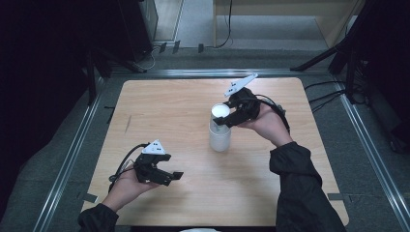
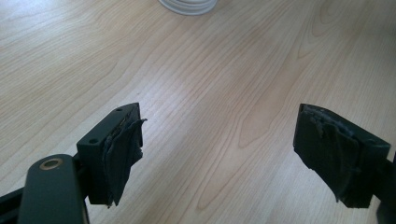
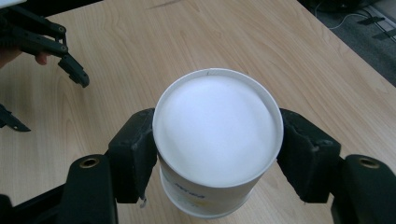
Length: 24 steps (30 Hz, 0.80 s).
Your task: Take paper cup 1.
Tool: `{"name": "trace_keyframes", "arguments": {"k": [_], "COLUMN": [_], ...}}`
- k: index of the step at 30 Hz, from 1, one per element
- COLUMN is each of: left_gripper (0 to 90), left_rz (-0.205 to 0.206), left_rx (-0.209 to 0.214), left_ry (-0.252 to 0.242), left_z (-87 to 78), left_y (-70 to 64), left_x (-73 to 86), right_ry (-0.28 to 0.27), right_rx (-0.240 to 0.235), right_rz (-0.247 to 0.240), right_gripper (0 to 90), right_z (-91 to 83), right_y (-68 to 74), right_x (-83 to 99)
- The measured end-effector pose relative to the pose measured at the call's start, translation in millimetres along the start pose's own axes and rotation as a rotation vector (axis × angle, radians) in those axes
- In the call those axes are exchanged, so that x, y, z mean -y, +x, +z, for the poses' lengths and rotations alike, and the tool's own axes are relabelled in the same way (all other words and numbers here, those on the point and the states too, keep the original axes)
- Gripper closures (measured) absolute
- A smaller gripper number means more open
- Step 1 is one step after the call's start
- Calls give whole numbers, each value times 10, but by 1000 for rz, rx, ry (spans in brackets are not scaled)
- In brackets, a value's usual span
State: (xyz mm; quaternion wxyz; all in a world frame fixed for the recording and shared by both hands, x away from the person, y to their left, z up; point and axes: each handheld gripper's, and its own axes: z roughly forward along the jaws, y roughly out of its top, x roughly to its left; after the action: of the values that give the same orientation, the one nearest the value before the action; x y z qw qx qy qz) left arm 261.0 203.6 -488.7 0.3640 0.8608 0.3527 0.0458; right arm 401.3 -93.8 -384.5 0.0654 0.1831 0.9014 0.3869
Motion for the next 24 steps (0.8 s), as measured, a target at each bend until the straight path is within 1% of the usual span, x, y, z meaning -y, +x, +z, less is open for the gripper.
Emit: {"name": "trace_keyframes", "arguments": {"k": [3, 13, 17, 20, 24], "left_gripper": [158, 157, 158, 157, 157], "left_rz": [0, -5, -4, -2, 0], "left_rx": [0, 0, 3, 4, 4], "left_ry": [1, 1, -1, -4, -5], "left_z": [3, 16, 17, 11, 10], "left_y": [-1, 7, 2, 3, 3], "left_x": [1, -2, -2, -3, -3], "right_ry": [-11, -73, -88, -104, -121], "right_rx": [5, 25, 33, 42, 61], "right_rz": [3, 7, -5, -23, -40], "right_gripper": [338, 340, 341, 340, 340], "right_z": [-36, -260, -343, -415, -525], "right_y": [5, 41, 80, 120, 175], "right_x": [-14, -106, -149, -187, -236]}}
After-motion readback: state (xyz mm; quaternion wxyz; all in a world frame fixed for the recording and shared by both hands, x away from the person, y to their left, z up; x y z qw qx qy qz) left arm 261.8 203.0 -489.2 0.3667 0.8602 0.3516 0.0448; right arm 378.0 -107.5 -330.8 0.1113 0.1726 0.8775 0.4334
